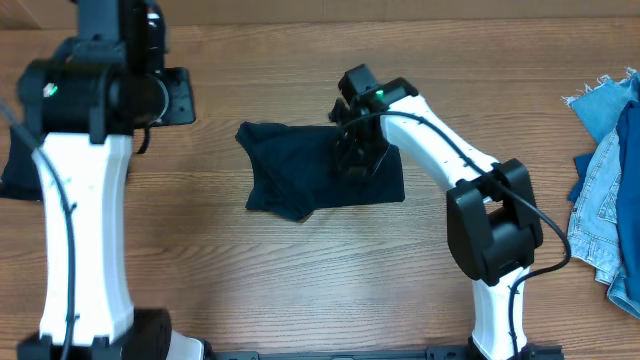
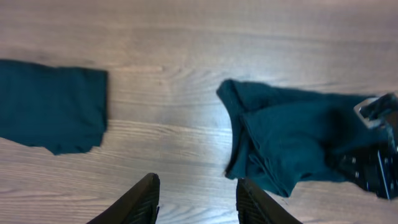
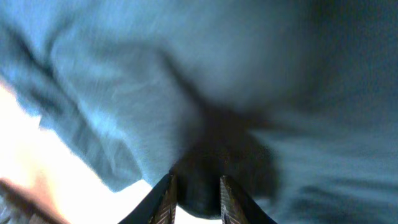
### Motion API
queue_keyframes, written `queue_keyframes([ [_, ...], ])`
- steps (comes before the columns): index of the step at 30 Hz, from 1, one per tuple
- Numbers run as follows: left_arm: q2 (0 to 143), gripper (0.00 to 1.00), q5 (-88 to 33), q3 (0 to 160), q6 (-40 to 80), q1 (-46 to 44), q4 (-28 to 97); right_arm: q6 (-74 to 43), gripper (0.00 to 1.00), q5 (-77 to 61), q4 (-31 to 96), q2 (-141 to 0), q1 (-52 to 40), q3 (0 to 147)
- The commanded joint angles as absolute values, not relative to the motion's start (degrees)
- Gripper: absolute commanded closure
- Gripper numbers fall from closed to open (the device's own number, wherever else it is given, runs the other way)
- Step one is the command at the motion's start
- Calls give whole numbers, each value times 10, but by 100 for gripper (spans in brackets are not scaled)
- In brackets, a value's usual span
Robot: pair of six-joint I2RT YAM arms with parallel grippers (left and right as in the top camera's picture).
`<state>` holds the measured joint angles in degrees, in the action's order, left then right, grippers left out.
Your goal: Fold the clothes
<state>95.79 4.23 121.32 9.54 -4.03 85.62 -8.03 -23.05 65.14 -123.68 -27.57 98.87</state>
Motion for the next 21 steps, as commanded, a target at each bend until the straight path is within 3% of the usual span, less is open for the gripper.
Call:
queue_keyframes([
  [1, 988, 55, 5, 1211, 103, -41, 848, -12, 73, -326, 672, -1242, -342, 987],
  [6, 1040, 49, 6, 1208, 84, -40, 869, 2, 73, -301, 698, -1217, -389, 987],
  [12, 1161, 50, -45, 1207, 54, -40, 900, -47, 67, -71, 743, -1180, -324, 987],
  [17, 1254, 48, -124, 1207, 29, -41, 881, -47, 54, -167, 747, -1180, -235, 987],
  [21, 1332, 44, -156, 1207, 18, -40, 852, -47, 52, -181, 756, -1180, -216, 987],
])
